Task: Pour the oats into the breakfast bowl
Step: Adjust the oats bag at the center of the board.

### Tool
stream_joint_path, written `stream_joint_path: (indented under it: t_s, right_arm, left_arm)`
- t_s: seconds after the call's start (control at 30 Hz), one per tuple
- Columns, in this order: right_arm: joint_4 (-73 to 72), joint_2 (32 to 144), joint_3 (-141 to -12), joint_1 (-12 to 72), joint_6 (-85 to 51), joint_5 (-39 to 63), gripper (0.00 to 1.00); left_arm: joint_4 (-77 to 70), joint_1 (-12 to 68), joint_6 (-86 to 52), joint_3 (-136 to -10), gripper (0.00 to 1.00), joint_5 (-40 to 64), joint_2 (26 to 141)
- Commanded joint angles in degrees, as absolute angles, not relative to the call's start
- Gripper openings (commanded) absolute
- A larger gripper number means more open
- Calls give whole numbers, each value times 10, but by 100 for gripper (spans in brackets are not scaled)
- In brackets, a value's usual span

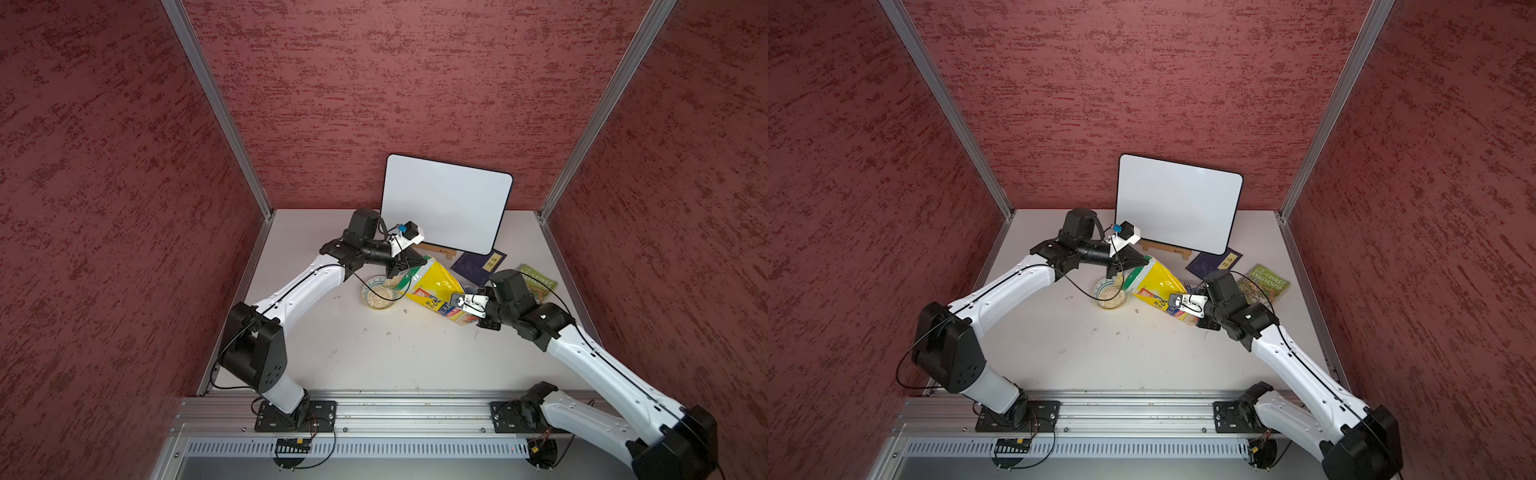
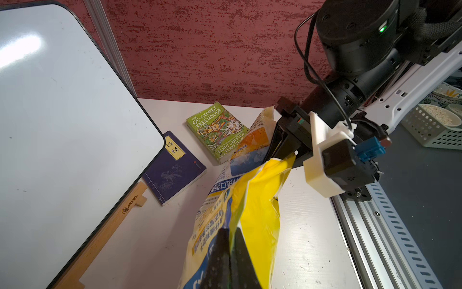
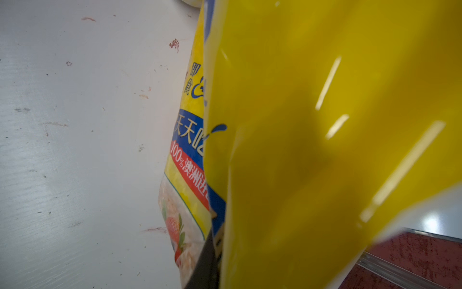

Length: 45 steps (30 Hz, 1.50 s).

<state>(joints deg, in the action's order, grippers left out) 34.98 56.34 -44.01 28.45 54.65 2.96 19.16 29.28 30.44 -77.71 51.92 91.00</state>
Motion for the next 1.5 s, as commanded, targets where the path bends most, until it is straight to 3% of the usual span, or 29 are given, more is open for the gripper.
stream_joint_path:
  t_s: [0.0,0.43,0.87,1.33,1.47]
  right_arm:
    - [290,561,-429,279,493,68,0]
    - [128,650,-359,268,406,131,2]
    - [-1,676,-306,224,369,186,42]
    - [33,612,-369,214,340,265,86]
    - [38,602,-403,201,341,295,91]
  left_arm:
    - [215,309,307,-827,0,497,874]
    - [282,373,347,-948,0,442,928]
    - [323,394,361,-1003,0,427,964]
    - [326,387,374,-1004,0,429,970]
    - [331,383,380,-1002,0,431,965]
